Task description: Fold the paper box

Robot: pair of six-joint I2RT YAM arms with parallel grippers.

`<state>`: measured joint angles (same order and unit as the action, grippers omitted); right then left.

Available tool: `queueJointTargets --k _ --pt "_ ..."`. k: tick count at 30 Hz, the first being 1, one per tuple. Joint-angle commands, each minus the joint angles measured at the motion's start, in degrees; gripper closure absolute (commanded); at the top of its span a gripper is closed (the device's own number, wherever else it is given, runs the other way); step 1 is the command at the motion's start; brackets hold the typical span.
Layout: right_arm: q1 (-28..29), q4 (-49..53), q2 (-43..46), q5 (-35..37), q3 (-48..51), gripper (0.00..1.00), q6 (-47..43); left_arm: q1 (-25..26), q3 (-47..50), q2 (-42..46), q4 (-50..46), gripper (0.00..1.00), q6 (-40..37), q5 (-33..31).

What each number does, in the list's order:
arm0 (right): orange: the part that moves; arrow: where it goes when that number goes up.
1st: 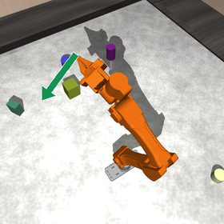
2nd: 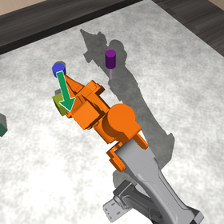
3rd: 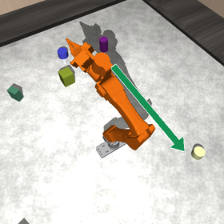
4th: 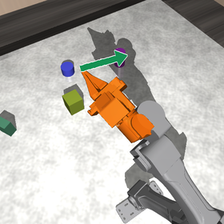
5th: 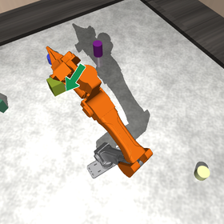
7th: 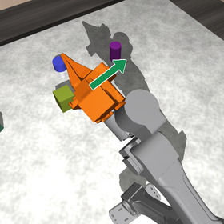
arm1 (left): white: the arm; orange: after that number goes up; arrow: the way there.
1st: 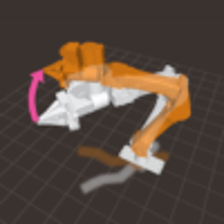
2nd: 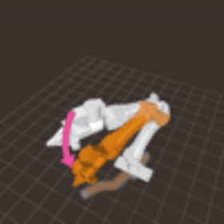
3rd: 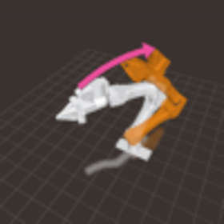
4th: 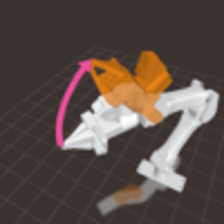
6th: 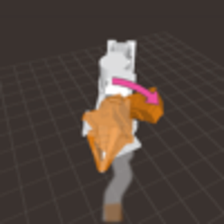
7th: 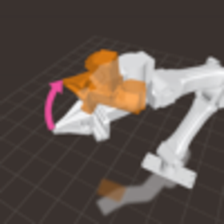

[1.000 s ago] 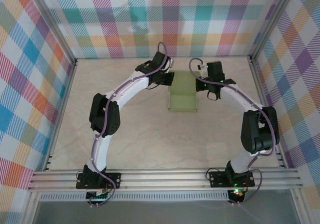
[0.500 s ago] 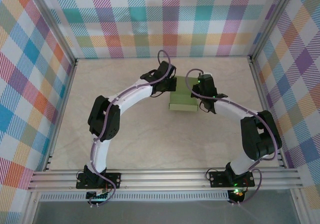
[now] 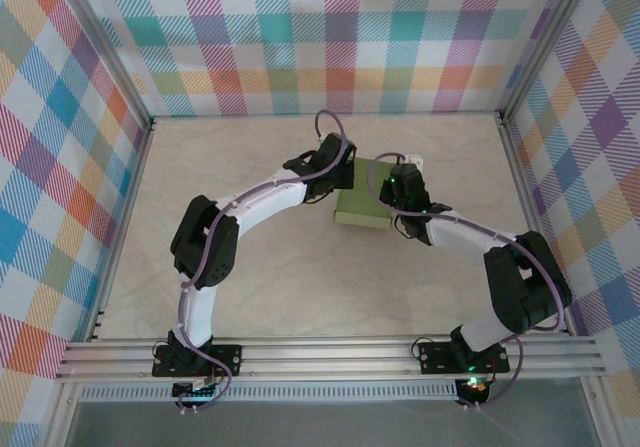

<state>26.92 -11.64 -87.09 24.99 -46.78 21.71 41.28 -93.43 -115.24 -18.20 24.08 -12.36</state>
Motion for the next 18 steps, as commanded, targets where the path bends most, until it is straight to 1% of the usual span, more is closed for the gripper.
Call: queueJointTargets --k 1,8,13,18 --pt "1.90 -7.90 2.86 -0.21 1.86 1.00 0.89 2.44 4.70 4.11 5.74 1.00 2.09 -1.06" --pt "3.99 -15.58 5.15 2.81 7.53 1.00 -1.12 5.02 13.37 8.77 14.67 1.00 0.76 -6.68" --pt "4.90 -19.67 5.24 3.74 10.51 1.00 -1.41 6.15 17.40 9.22 20.11 1.00 0.20 -8.05" --pt "5.93 -21.15 5.48 4.71 11.60 1.00 -1.44 7.40 22.02 10.00 26.70 1.00 -1.00 -9.93"
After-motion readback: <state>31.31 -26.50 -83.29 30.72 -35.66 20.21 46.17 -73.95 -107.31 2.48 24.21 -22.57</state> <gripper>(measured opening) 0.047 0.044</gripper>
